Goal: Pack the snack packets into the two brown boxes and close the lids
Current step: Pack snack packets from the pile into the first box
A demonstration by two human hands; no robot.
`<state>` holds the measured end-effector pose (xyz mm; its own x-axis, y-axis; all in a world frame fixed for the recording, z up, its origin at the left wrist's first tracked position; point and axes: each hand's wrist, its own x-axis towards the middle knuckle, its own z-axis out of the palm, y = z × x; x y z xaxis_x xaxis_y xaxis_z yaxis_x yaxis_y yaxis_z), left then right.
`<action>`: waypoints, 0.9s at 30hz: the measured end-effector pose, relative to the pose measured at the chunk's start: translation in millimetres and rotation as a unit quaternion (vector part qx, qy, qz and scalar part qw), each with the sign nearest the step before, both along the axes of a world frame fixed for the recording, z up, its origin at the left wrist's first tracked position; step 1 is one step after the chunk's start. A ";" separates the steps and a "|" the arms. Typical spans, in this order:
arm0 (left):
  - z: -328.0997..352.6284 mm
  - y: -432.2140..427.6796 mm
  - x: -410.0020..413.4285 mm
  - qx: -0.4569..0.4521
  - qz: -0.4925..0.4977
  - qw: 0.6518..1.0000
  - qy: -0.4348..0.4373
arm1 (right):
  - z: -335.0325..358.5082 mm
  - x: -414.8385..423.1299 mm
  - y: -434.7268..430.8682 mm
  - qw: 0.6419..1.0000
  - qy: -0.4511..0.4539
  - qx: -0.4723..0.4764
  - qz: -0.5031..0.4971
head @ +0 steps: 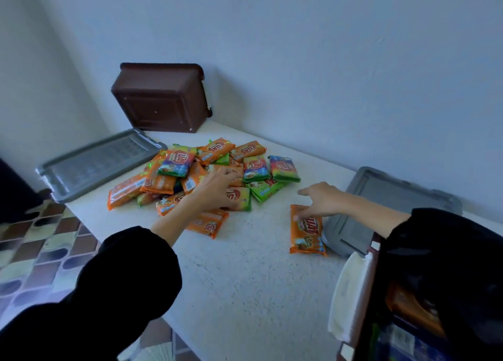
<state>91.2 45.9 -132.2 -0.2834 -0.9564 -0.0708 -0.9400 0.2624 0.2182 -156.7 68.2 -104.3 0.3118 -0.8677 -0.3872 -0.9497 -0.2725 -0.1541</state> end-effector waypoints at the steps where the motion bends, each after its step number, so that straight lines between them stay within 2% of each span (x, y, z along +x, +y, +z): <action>1: -5.1 -0.6 0.9 0.002 -0.005 0.999 -0.033 | -2.6 0.7 -0.4 1.000 0.018 0.024 0.009; 4: -17.2 0.4 -2.7 0.004 -0.030 0.986 -0.162 | -10.4 4.9 -0.5 0.997 0.049 0.052 0.037; 7: -21.4 0.0 -6.6 -0.004 -0.035 0.979 -0.203 | -13.5 13.9 -1.0 0.995 0.064 0.048 0.056; 13: -13.8 2.7 -3.8 0.021 -0.081 0.989 -0.123 | -18.3 35.3 4.7 0.991 0.004 0.026 0.132; 16: -14.7 2.3 2.9 0.022 -0.110 0.990 -0.085 | -17.3 35.7 8.4 0.991 -0.023 -0.003 0.129; 22: -5.2 -4.7 5.1 0.067 -0.149 0.982 -0.090 | -22.1 31.7 25.6 0.989 0.052 -0.022 0.135; 27: -0.3 -6.8 0.8 0.067 -0.153 0.984 -0.054 | -23.0 32.4 22.9 0.995 0.019 0.001 0.100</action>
<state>92.0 39.1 -132.6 -0.5404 -0.8074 -0.2369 -0.8412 0.5125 0.1726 -124.3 91.1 -127.3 0.4627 -0.7890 -0.4042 -0.8819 -0.4560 -0.1196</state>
